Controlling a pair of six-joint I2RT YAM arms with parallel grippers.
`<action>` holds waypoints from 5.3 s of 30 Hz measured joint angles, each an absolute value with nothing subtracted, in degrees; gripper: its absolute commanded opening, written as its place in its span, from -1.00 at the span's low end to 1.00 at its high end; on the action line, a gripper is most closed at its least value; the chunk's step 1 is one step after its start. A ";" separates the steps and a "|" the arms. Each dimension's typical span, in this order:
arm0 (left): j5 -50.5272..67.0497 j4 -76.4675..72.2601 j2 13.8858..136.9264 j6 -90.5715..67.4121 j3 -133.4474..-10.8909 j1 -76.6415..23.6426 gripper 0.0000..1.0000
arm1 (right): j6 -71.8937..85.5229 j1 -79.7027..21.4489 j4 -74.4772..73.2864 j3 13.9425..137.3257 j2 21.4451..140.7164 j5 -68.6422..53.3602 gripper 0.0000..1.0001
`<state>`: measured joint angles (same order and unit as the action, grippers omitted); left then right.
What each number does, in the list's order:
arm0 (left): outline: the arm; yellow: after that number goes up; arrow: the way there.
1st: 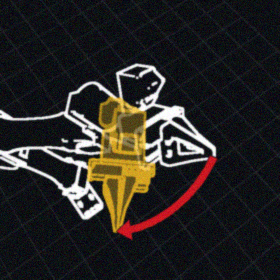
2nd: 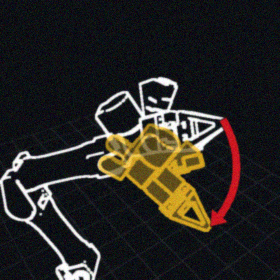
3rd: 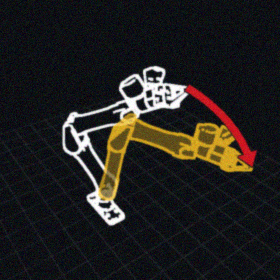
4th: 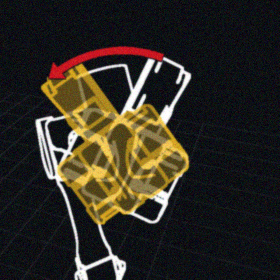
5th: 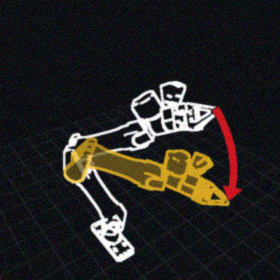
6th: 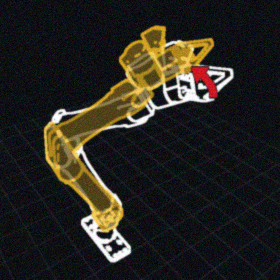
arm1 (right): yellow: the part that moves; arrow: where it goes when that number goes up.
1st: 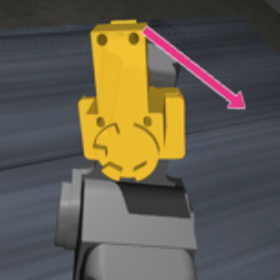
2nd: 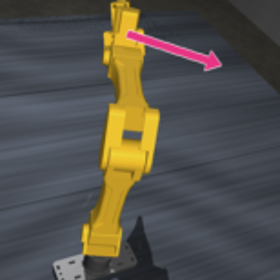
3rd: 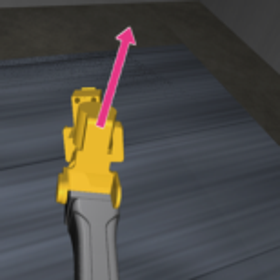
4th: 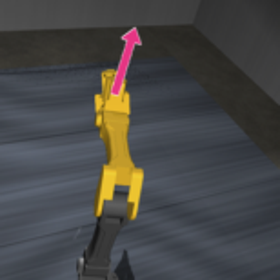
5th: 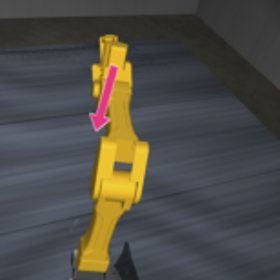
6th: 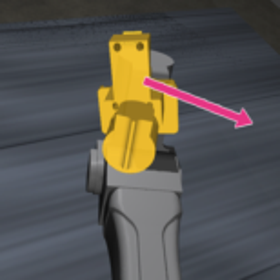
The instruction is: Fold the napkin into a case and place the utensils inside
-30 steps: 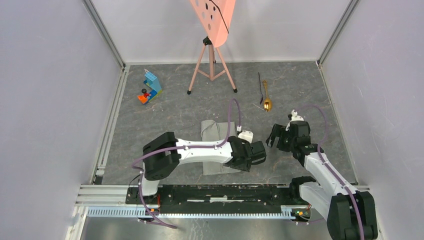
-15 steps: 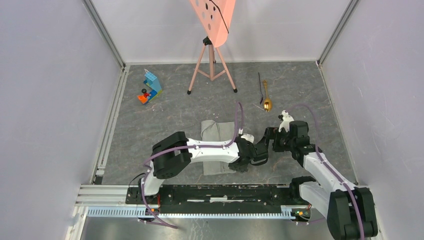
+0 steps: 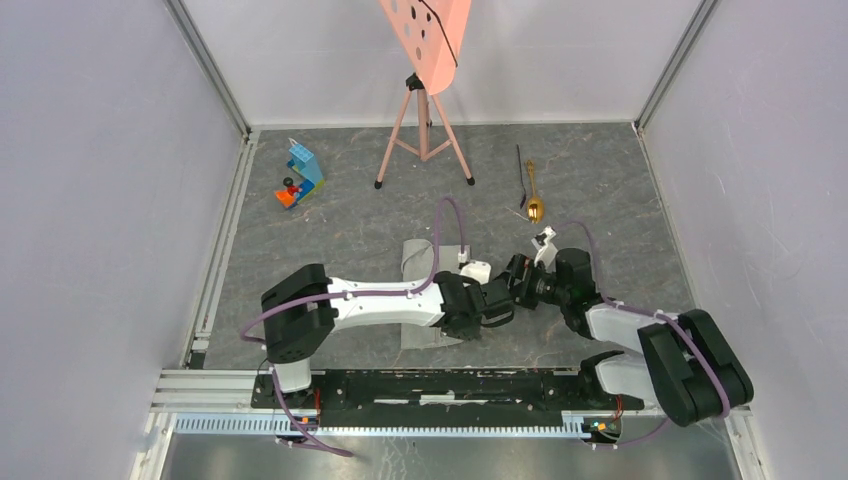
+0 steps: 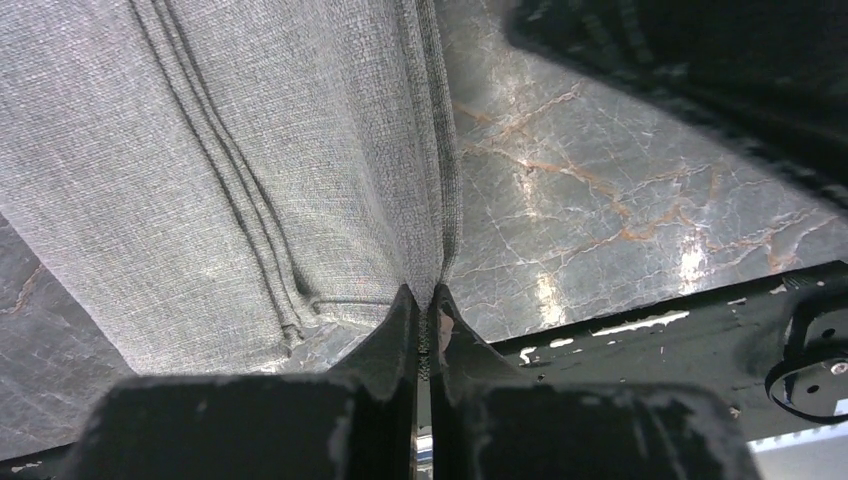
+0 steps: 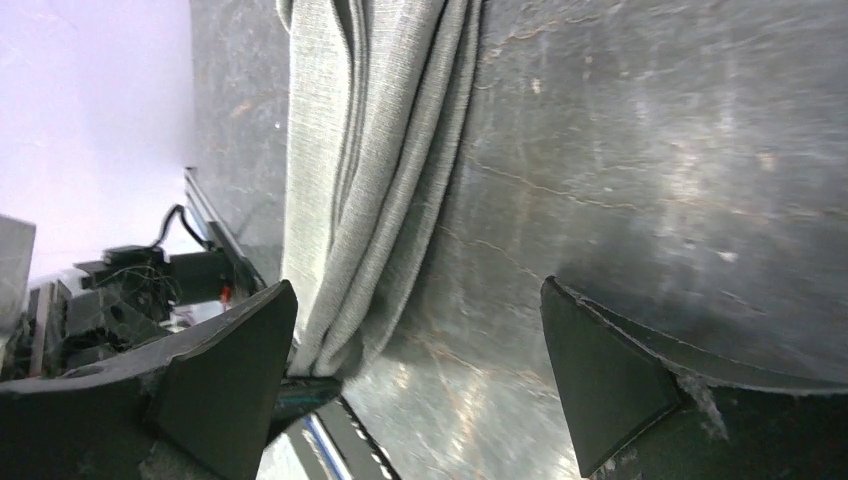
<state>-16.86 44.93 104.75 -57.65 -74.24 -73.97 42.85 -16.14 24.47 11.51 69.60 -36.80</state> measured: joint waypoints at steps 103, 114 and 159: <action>6.79 -14.72 97.25 -57.67 -40.23 -29.32 -0.95 | 29.15 -52.38 -3.38 57.63 99.68 6.68 -1.00; 9.19 -20.36 97.23 -57.69 -37.41 -28.60 -0.92 | 42.26 -50.72 20.78 41.76 95.02 1.89 -1.00; 10.20 -7.33 82.15 -50.87 -28.42 -22.46 -0.89 | 61.52 -56.51 22.41 43.33 99.44 16.45 -1.00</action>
